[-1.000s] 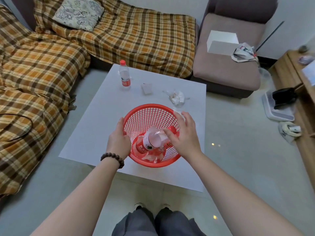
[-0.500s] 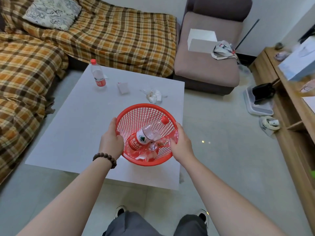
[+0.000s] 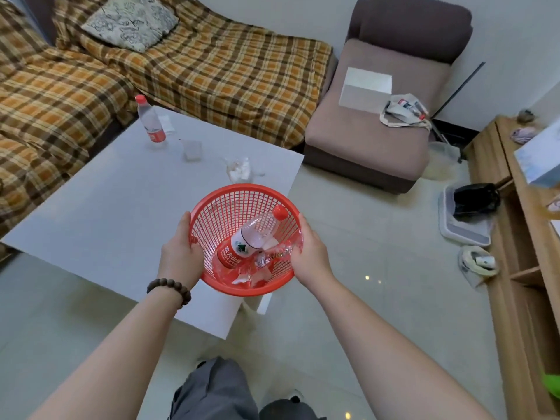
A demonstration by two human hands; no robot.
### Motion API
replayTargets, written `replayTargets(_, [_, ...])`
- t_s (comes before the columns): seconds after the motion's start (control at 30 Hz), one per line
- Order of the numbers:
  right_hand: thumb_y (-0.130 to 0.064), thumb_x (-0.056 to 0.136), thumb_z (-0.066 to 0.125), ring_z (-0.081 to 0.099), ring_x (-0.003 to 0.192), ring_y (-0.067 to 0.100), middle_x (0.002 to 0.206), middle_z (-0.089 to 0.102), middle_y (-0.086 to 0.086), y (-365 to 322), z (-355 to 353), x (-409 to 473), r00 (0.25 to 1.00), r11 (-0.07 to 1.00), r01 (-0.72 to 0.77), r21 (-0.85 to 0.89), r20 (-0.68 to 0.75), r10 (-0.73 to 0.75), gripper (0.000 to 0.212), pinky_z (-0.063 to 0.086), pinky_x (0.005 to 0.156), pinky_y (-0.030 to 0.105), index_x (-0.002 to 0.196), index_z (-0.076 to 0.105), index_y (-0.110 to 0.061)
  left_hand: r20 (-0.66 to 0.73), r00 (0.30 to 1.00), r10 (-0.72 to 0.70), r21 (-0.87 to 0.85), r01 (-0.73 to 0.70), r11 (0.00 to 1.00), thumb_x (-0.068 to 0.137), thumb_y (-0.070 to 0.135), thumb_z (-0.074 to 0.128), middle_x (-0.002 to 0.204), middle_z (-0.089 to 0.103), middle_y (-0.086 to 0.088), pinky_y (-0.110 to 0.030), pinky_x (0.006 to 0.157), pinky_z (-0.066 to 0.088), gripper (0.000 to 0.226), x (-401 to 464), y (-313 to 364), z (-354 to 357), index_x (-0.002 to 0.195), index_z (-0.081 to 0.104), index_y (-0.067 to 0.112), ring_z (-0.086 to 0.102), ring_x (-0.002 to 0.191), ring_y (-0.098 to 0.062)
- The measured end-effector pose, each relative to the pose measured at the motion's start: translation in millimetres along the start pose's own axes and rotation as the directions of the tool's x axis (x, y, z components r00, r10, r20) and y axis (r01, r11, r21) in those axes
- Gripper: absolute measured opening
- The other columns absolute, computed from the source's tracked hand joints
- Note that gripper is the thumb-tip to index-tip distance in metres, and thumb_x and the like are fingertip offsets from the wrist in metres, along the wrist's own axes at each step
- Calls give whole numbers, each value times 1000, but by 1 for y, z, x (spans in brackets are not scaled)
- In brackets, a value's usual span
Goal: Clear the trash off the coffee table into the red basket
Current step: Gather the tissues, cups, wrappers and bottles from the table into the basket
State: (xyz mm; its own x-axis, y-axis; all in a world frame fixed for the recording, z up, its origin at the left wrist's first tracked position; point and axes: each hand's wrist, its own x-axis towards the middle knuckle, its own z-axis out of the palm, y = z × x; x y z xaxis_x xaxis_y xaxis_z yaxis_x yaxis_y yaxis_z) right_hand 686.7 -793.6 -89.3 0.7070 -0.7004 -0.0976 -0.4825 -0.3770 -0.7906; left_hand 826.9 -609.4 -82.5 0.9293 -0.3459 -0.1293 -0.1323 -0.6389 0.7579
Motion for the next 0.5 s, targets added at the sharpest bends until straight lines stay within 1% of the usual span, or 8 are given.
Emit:
replayTargets(0.1, [-6, 91, 40, 48, 122, 21, 137, 47, 6, 10, -9, 13, 999, 1000, 11, 26, 41, -12, 63, 36, 99, 25, 147, 24, -28, -53, 998, -20, 4, 20, 1000, 88, 5, 38, 93, 53, -3, -24, 49, 44, 61, -4, 10, 11, 143, 25, 27, 54, 68, -11])
replayTargets(0.17, [-4, 90, 41, 48, 122, 20, 137, 46, 5, 15, -8, 26, 996, 999, 27, 29, 90, -29, 65, 35, 97, 23, 148, 23, -29, -87, 996, -32, 20, 34, 999, 88, 5, 38, 94, 53, -4, -23, 50, 41, 61, -2, 12, 16, 144, 26, 26, 53, 68, -8])
replayTargets(0.3, [-3, 91, 39, 47, 123, 19, 137, 45, 3, 17, 2, 56, 984, 998, 28, 49, 172, -36, 64, 35, 93, 21, 148, 21, -29, -147, 986, -81, 8, 83, 997, 88, 4, 38, 95, 54, -6, -23, 51, 42, 59, 15, 17, 22, 143, 28, 24, 54, 67, -11])
replayTargets(0.37, [-5, 93, 40, 46, 123, 18, 137, 44, 2, 16, 7, 75, 979, 998, 48, 51, 194, -57, 63, 36, 90, 20, 148, 21, -29, -178, 979, -103, -2, 105, 995, 89, 4, 37, 96, 54, -6, -22, 50, 42, 58, 29, 18, 26, 143, 29, 23, 53, 67, -9])
replayTargets(0.43, [-5, 93, 41, 46, 123, 17, 136, 45, 2, 14, 10, 102, 973, 995, 81, 50, 212, -90, 62, 37, 90, 21, 147, 21, -28, -213, 970, -115, -7, 116, 993, 89, 4, 37, 96, 53, -5, -21, 49, 39, 58, 49, 21, 33, 143, 29, 23, 52, 67, -7])
replayTargets(0.47, [-4, 92, 41, 46, 123, 17, 136, 45, 2, 13, 11, 118, 971, 994, 97, 45, 215, -105, 63, 38, 91, 22, 147, 22, -28, -232, 966, -117, -7, 118, 993, 89, 4, 38, 97, 53, -4, -20, 51, 39, 57, 60, 24, 37, 142, 30, 23, 52, 67, -8])
replayTargets(0.5, [-2, 91, 42, 47, 123, 18, 136, 45, 3, 11, 11, 136, 970, 993, 109, 36, 215, -114, 64, 38, 93, 23, 147, 22, -27, -250, 961, -120, -7, 122, 992, 88, 4, 38, 97, 53, -4, -22, 56, 40, 58, 73, 27, 42, 142, 31, 23, 53, 69, -12])
